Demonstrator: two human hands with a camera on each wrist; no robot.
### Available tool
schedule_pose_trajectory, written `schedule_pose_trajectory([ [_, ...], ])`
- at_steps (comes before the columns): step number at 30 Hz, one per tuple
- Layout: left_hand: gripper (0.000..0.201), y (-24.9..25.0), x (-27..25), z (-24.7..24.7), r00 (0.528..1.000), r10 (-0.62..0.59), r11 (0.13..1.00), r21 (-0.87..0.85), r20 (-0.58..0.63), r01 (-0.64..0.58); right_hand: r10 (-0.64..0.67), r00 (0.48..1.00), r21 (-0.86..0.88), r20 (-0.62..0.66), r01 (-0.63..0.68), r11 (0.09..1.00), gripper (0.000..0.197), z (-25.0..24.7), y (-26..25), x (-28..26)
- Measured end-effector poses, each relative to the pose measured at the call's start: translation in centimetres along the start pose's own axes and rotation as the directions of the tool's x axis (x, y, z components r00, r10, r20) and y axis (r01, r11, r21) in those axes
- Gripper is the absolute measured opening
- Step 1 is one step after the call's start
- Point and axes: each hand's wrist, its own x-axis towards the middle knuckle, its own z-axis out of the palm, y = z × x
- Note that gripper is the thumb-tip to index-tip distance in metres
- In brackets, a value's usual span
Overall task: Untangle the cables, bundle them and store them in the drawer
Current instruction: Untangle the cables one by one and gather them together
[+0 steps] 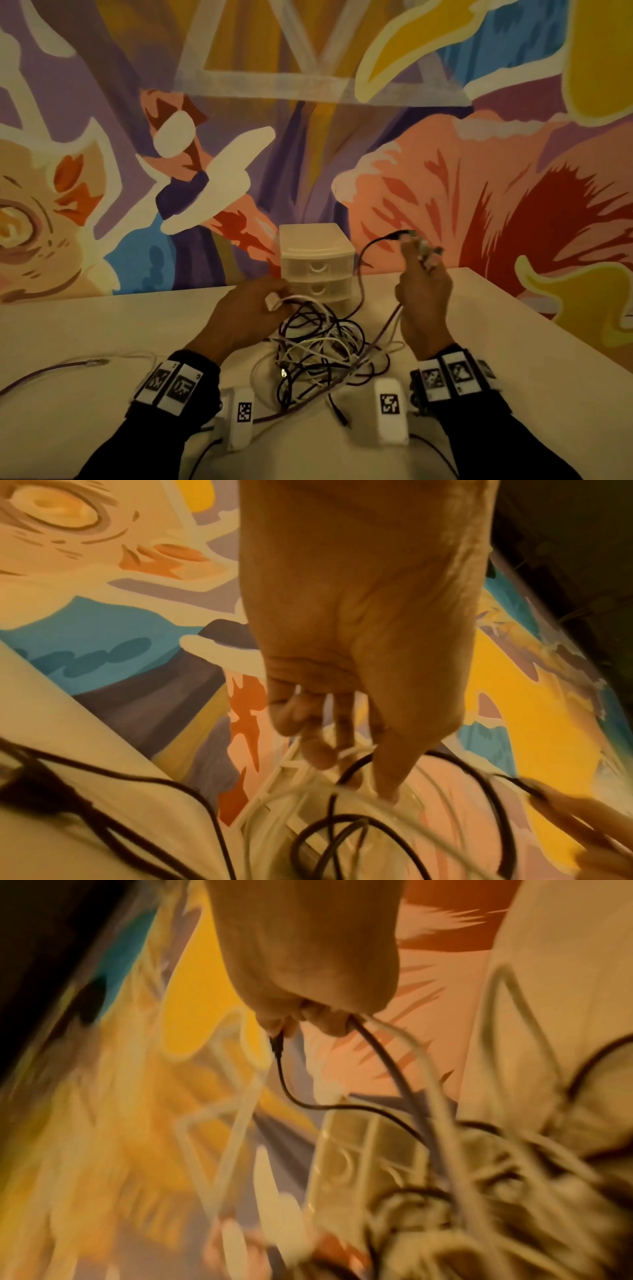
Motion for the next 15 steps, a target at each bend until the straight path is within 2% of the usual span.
schedule_pose_trajectory([
  [2, 0.008, -1.2, 0.1, -1.0, 0.986, -0.139, 0.987, 0.098, 0.097, 0.129, 0.030, 0.994, 0.142, -0.101, -0.015, 0.990, 0.019, -1.5, -0.7, 1.8],
  [3, 0.012, -1.6, 0.1, -1.5, 0.969, -0.188, 0.979, 0.109, 0.157, 0.173, 0.044, 0.993, 0.165, -0.110, -0.026, 0.986, 0.016, -2.2, -0.7, 2.3],
  [5, 0.042, -1.3, 0.1, -2.8, 0.935, -0.231, 0.973, 0.073, 0.270, 0.219, 0.078, 0.992, 0.166, -0.098, -0.061, 0.984, 0.012, -2.9, -0.4, 2.6],
  [6, 0.055, -0.6, 0.2, -3.4, 0.940, -0.222, 0.975, 0.047, 0.259, 0.217, 0.094, 0.992, 0.163, -0.083, -0.080, 0.983, 0.012, -2.9, -0.2, 2.6],
  [7, 0.061, 0.3, 0.4, -3.8, 0.964, -0.186, 0.982, 0.013, 0.189, 0.186, 0.108, 0.991, 0.162, -0.073, -0.095, 0.982, 0.013, -2.8, -0.1, 2.7],
  [8, 0.058, 1.9, 0.6, -3.9, 0.987, -0.126, 0.991, -0.037, 0.102, 0.131, 0.115, 0.991, 0.162, -0.062, -0.104, 0.981, 0.014, -2.7, -0.2, 2.7],
  [9, 0.046, 3.5, 0.8, -3.7, 0.998, -0.062, 0.993, -0.097, 0.031, 0.065, 0.116, 0.992, 0.166, -0.043, -0.107, 0.980, 0.014, -2.5, -0.4, 2.6],
  [10, 0.029, 5.5, 1.1, -3.1, 1.000, -0.015, 0.988, -0.151, 0.016, 0.017, 0.116, 0.993, 0.174, -0.020, -0.111, 0.979, 0.014, -2.4, -0.5, 2.6],
  [11, 0.017, 7.6, 1.3, -2.4, 0.998, 0.014, 0.982, -0.190, 0.062, -0.002, 0.120, 0.993, 0.184, 0.007, -0.119, 0.976, 0.014, -2.3, -0.7, 2.5],
  [13, 0.033, 10.3, 2.0, -0.2, 0.980, 0.046, 0.970, -0.243, 0.194, 0.003, 0.142, 0.988, 0.198, 0.059, -0.151, 0.968, 0.013, -2.2, -0.8, 2.1],
  [15, 0.046, 11.3, 3.4, 2.1, 0.973, 0.044, 0.948, -0.316, 0.228, 0.031, 0.173, 0.979, 0.204, 0.107, -0.192, 0.960, 0.018, -2.2, -0.7, 1.8],
])
